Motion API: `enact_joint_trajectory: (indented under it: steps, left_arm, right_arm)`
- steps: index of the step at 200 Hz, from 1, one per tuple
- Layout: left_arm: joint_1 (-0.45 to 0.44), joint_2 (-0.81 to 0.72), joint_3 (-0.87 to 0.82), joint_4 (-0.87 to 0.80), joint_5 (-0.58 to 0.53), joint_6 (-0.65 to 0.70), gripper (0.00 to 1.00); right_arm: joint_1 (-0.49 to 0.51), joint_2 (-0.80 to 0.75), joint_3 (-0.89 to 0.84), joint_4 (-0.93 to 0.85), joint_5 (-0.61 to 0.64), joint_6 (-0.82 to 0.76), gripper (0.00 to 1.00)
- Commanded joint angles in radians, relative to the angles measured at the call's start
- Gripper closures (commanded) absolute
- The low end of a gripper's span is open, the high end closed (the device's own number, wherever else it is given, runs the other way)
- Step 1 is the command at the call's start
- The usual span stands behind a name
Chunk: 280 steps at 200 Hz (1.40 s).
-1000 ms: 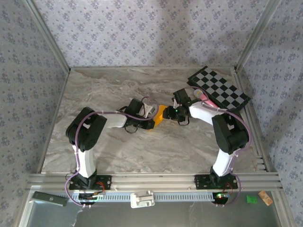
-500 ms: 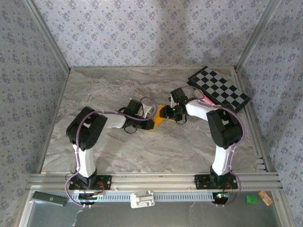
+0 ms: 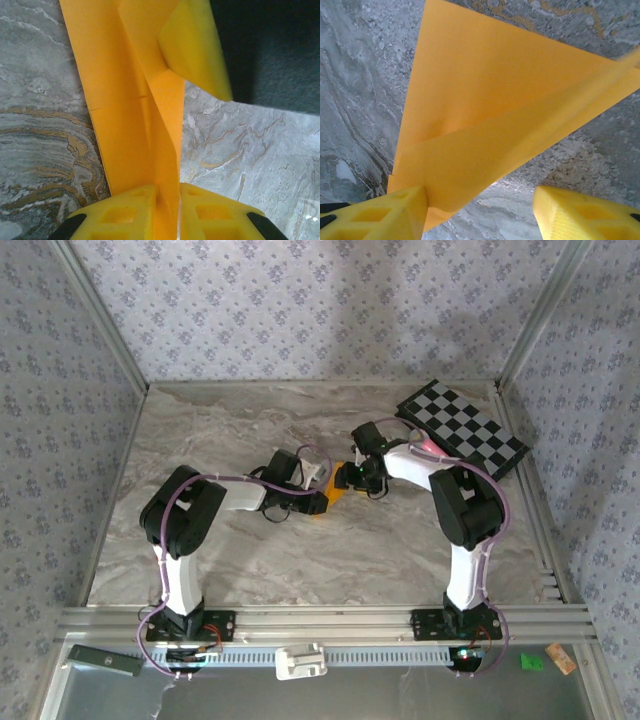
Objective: Fold a paper plane with a square sheet of paper (pick it up from the middle)
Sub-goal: Fold the wing for the fifth time at the center of the table.
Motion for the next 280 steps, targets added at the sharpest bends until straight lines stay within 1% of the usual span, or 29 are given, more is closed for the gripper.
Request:
enact_joint_trajectory:
  steps: [1, 49, 90, 96, 140, 188, 244, 280]
  left_arm:
    - [0.007, 0.020, 0.022, -0.047, -0.014, -0.001, 0.82]
    - [0.009, 0.006, 0.035, -0.057, -0.020, -0.002, 0.83]
    - [0.009, -0.009, 0.035, -0.052, -0.019, -0.005, 0.84]
    - [0.008, -0.013, 0.034, -0.051, -0.019, -0.007, 0.84]
    - [0.010, -0.034, 0.048, -0.047, -0.021, -0.032, 0.80]
    - [0.021, -0.003, 0.079, -0.050, -0.029, -0.068, 0.78]
    - [0.020, 0.023, 0.103, -0.091, -0.026, -0.058, 0.77]
    - [0.020, 0.033, 0.107, -0.104, -0.003, -0.026, 0.71]
  right_arm:
    - [0.023, 0.086, 0.015, -0.039, 0.059, -0.010, 0.38]
    - [0.033, 0.132, 0.067, -0.120, 0.097, 0.017, 0.36]
    - [0.035, 0.174, 0.111, -0.165, 0.099, 0.034, 0.36]
    - [0.035, 0.178, 0.117, -0.194, 0.101, 0.035, 0.37]
    - [0.035, 0.205, 0.146, -0.226, 0.093, 0.040, 0.36]
    - [0.032, 0.210, 0.142, -0.226, 0.077, 0.046, 0.36]
    - [0.029, 0.221, 0.152, -0.242, 0.079, 0.045, 0.36]
    - [0.027, 0.226, 0.159, -0.249, 0.075, 0.049, 0.36]
